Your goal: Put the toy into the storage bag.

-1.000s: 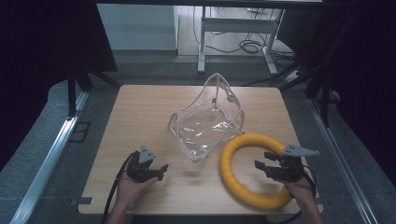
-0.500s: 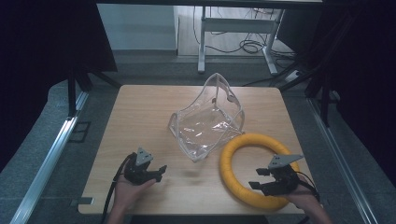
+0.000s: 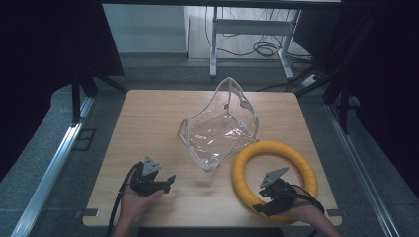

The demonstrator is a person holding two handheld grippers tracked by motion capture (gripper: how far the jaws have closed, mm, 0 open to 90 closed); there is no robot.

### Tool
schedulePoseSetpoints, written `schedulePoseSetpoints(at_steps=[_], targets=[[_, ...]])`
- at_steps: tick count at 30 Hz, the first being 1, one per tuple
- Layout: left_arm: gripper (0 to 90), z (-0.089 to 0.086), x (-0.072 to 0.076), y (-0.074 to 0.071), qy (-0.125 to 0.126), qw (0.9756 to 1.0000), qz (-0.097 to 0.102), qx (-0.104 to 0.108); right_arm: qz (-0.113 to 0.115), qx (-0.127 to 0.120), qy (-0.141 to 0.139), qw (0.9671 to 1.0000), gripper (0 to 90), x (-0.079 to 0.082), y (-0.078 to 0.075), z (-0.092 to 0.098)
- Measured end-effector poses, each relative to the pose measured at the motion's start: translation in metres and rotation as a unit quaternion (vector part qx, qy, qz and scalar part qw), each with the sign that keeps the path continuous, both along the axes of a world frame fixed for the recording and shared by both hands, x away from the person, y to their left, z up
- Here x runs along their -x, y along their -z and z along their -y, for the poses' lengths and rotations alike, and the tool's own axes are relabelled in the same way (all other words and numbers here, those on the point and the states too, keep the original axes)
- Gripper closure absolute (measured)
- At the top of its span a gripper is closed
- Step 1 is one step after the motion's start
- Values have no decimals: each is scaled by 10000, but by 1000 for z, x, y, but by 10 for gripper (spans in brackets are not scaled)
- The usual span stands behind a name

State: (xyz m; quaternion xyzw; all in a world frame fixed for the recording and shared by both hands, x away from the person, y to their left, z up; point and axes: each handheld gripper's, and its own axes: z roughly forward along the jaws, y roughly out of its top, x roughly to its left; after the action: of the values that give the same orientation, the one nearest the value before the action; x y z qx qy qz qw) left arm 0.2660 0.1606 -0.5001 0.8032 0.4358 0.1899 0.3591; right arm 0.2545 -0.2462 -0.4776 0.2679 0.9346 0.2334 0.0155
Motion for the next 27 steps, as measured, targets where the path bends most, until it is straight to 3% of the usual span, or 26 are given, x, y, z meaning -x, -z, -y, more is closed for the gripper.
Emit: schedulePoseSetpoints(at_steps=[5, 9, 15, 19, 21, 27], targets=[[256, 1, 1, -1, 8, 10000, 18, 7, -141, 369, -156, 9991, 414, 1, 3, -8], [256, 1, 1, -1, 24, 10000, 22, 43, -231, 745, -285, 9965, 444, -1, 11, -13], [256, 1, 1, 0, 21, 10000, 7, 53, -313, 941, -302, 9946, 471, -4, 17, -18], [256, 1, 1, 0, 35, 10000, 5, 60, -482, 935, -317, 9940, 483, -8, 19, -18], [256, 1, 1, 0, 48, 10000, 4, 55, -694, 872, -300, 9933, 490, -12, 21, -17], [256, 2, 1, 0, 67, 10000, -3, 66, -664, 1067, -332, 9915, 492, -12, 21, -22]])
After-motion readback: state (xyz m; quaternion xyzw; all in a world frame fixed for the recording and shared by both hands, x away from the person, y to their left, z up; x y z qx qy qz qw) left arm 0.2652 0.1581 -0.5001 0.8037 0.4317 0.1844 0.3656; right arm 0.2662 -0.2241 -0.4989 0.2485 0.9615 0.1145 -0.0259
